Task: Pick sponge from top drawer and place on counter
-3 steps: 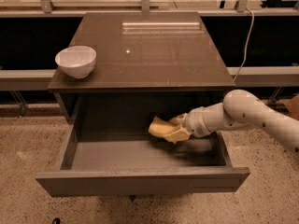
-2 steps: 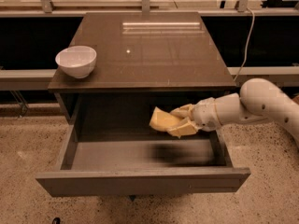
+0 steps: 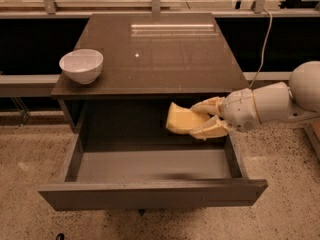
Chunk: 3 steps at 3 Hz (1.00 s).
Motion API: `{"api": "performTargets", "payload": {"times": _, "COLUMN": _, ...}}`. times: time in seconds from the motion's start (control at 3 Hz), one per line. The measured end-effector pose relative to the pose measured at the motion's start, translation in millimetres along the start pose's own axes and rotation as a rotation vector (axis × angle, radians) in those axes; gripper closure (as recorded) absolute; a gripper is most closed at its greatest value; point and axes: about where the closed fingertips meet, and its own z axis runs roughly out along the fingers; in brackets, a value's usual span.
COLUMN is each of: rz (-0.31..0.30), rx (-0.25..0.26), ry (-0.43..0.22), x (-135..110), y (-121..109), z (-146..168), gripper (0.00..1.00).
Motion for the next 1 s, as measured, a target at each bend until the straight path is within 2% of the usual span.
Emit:
{"api": "performTargets", "payload": {"times": 0.33, "rz": -0.055, "rx": 0.024, "ry": 0.052, "x": -29, "y": -14, "z": -26, "gripper": 1.00}}
{"api": "performTargets", "payload": {"times": 0.67, "rz": -0.077, "rx": 0.069, "ry": 0.140, "x": -54, "y": -48, "z": -46, "gripper": 1.00}}
{"api": "performTargets", "payload": {"times": 1.0, "rz": -0.037, "rx": 0.102, "ry": 0.238, "x": -65, "y": -95, "z": -46, "gripper": 1.00}}
